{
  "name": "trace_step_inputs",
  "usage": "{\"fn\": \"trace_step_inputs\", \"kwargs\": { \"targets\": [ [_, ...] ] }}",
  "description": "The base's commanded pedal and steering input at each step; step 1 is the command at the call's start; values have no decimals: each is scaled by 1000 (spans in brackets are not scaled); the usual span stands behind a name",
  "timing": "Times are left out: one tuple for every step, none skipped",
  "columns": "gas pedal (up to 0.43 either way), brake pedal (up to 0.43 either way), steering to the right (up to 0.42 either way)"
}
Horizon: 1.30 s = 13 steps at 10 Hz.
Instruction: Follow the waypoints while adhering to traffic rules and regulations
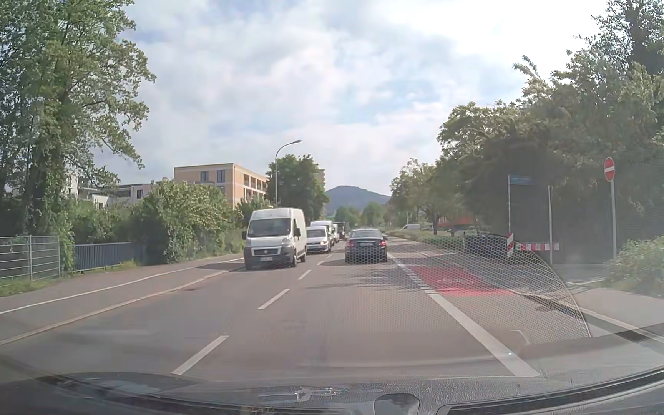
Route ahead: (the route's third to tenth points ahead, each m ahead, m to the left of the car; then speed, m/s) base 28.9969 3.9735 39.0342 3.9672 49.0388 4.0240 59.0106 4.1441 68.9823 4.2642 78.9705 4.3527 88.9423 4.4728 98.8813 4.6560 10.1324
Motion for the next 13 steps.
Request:
{"fn": "trace_step_inputs", "kwargs": {
  "targets": [
    [79,0,0],
    [79,0,0],
    [79,0,0],
    [79,0,0],
    [79,0,0],
    [79,0,0],
    [79,0,0],
    [79,0,0],
    [79,0,0],
    [79,0,0],
    [79,0,0],
    [79,0,1],
    [79,0,1]
  ]
}}
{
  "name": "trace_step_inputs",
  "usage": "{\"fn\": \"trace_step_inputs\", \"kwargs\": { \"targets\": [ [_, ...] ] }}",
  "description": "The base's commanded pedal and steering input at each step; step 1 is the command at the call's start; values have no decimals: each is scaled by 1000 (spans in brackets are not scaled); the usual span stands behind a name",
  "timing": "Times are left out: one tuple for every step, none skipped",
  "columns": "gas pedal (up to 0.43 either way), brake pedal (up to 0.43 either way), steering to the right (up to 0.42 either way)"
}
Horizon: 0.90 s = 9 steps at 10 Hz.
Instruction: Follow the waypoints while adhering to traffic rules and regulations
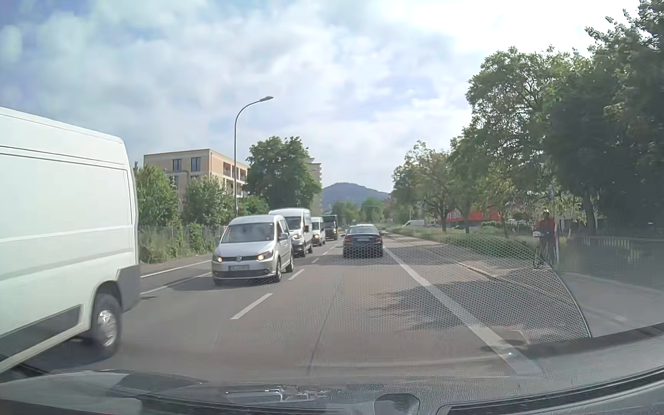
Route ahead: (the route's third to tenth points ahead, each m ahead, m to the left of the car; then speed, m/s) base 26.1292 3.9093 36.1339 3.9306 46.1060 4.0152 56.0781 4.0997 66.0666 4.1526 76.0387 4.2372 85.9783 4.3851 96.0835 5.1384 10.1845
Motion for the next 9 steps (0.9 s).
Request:
{"fn": "trace_step_inputs", "kwargs": {
  "targets": [
    [79,0,1],
    [79,0,1],
    [67,0,1],
    [67,0,1],
    [67,0,1],
    [67,0,0],
    [67,0,0],
    [67,0,0],
    [67,0,-1]
  ]
}}
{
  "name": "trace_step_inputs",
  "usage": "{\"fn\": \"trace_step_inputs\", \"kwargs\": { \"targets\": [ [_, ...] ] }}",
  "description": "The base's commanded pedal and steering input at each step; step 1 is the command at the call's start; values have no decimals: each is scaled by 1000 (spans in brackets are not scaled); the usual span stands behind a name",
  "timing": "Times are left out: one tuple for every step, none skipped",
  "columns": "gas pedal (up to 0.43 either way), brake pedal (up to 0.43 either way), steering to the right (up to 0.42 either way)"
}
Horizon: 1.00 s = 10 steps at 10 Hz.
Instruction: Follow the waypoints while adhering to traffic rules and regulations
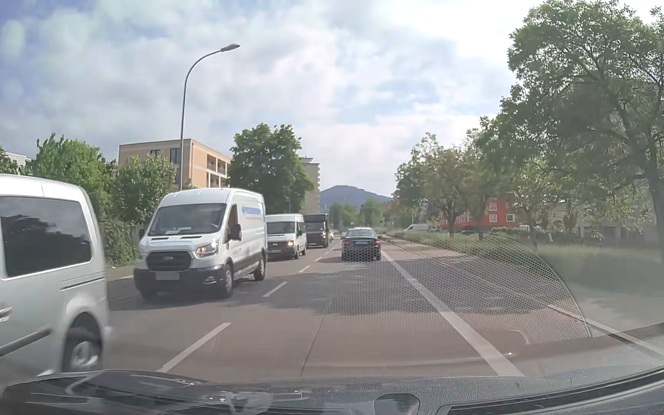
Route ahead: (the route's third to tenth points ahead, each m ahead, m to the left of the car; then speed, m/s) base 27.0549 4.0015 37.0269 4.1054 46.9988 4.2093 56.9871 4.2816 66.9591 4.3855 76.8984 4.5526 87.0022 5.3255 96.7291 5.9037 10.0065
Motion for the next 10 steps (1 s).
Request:
{"fn": "trace_step_inputs", "kwargs": {
  "targets": [
    [67,0,-1],
    [67,0,-1],
    [67,0,-2],
    [67,0,-1],
    [67,0,-1],
    [67,0,-1],
    [67,0,-1],
    [67,0,-1],
    [67,0,-1],
    [67,0,-1]
  ]
}}
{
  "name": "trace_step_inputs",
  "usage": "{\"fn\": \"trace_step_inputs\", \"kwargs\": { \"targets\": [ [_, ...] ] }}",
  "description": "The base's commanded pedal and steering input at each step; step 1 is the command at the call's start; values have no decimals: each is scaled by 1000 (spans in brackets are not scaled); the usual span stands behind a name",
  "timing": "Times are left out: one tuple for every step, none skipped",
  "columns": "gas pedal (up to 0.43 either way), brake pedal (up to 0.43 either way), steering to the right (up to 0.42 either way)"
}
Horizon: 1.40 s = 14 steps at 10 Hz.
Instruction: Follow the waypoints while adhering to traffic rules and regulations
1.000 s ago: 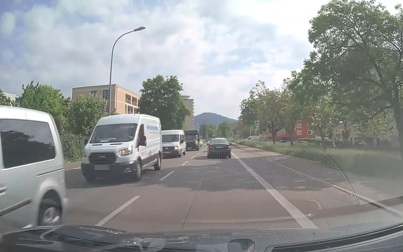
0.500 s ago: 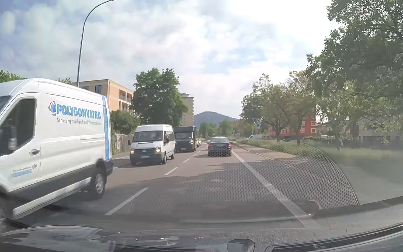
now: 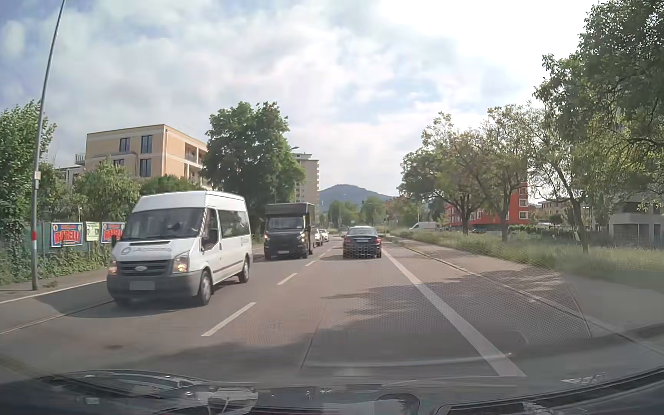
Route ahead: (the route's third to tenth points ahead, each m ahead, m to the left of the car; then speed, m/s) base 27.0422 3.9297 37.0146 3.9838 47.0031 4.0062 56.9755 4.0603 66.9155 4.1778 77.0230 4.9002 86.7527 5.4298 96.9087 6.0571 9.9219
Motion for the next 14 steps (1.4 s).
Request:
{"fn": "trace_step_inputs", "kwargs": {
  "targets": [
    [67,0,-1],
    [67,0,-1],
    [67,0,-1],
    [67,0,-1],
    [67,0,-4],
    [67,0,-7],
    [67,0,-8],
    [67,0,-8],
    [67,0,-7],
    [67,0,-7],
    [67,0,-7],
    [67,0,-6],
    [67,0,-7],
    [67,0,-5]
  ]
}}
